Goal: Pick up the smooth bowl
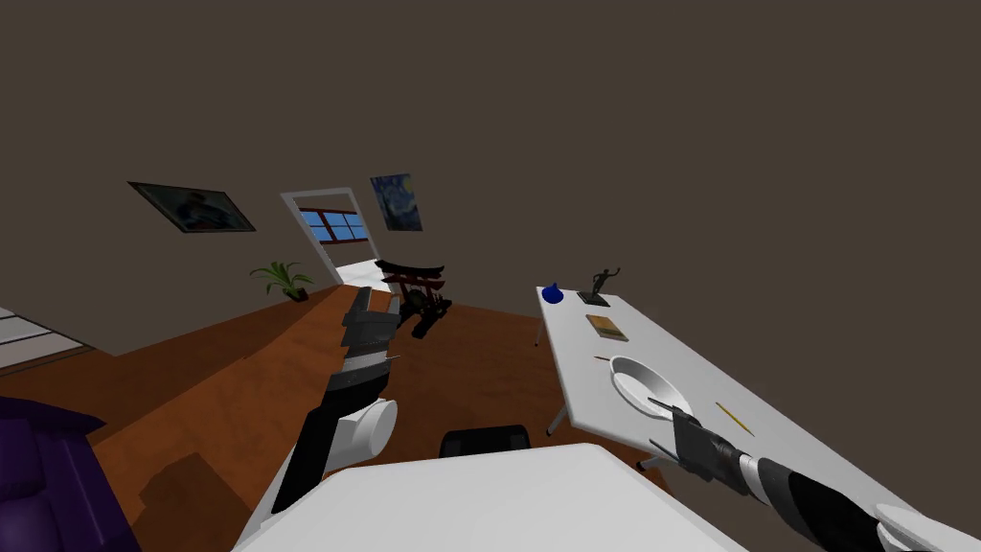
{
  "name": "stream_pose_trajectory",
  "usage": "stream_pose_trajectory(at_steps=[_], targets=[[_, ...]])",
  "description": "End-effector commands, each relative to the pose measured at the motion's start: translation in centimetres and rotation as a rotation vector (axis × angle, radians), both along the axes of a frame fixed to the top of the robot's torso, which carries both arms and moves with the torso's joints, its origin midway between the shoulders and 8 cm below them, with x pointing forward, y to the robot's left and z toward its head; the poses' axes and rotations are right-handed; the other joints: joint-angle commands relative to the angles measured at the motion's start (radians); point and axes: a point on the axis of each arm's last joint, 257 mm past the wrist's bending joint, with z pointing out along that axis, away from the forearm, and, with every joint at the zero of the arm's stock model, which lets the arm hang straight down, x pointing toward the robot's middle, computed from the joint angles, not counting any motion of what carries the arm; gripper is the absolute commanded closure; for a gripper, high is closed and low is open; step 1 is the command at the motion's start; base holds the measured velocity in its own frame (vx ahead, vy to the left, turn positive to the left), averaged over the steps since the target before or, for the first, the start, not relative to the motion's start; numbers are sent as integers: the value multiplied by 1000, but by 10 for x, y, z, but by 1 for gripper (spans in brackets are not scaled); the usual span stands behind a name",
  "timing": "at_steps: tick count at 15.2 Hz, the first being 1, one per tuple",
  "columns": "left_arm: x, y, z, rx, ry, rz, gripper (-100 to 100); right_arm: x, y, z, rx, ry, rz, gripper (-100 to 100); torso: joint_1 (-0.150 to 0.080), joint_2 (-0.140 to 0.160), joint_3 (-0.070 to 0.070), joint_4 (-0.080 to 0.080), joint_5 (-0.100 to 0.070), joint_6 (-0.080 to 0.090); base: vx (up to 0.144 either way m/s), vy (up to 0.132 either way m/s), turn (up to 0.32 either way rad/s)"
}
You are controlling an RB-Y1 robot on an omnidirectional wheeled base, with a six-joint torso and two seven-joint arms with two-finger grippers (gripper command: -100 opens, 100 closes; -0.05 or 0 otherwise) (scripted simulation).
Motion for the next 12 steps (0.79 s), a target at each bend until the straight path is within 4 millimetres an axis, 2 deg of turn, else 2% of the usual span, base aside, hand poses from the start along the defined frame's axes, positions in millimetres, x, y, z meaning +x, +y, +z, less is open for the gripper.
stream_pose_trajectory(at_steps=[1,2,3,4,5,6,7,8,10,11,12], targets=[[0,0,0,0,0,0,0,-22,-16,-4,-81,57,50,-100,0,0,0,0,0,0,134,25,-13],[0,0,0,0,0,0,0,-22,-16,-4,-81,57,50,-100,1,0,0,0,0,0,133,18,-21],[0,0,0,0,0,0,0,-36,-29,-6,-131,98,82,-100,1,0,0,0,0,0,120,4,-20],[0,0,0,0,0,0,0,-36,-29,-6,-131,98,82,-100,0,0,0,0,0,0,114,1,-14],[0,0,0,0,0,0,0,-49,-41,-8,-175,138,113,-100,0,1,1,0,0,0,131,4,-17],[0,0,0,0,0,0,0,-49,-41,-8,-175,138,113,-100,0,1,0,0,0,0,120,8,-16],[0,0,0,0,0,0,0,-63,-51,-9,-215,176,142,-100,0,1,0,0,0,0,128,6,-13],[0,0,0,0,0,0,0,-63,-51,-9,-215,176,142,-100,0,0,0,0,0,0,112,-2,-15],[0,0,0,0,0,0,0,-86,-69,-10,-279,245,193,-100,-1,2,1,0,0,0,116,-1,-22],[0,0,0,0,0,0,0,-86,-69,-10,-279,245,193,-100,-1,1,1,0,0,0,123,-8,-22],[0,0,0,0,0,0,0,-97,-77,-10,-304,275,215,-100,-1,1,1,0,0,0,111,-18,-18]])
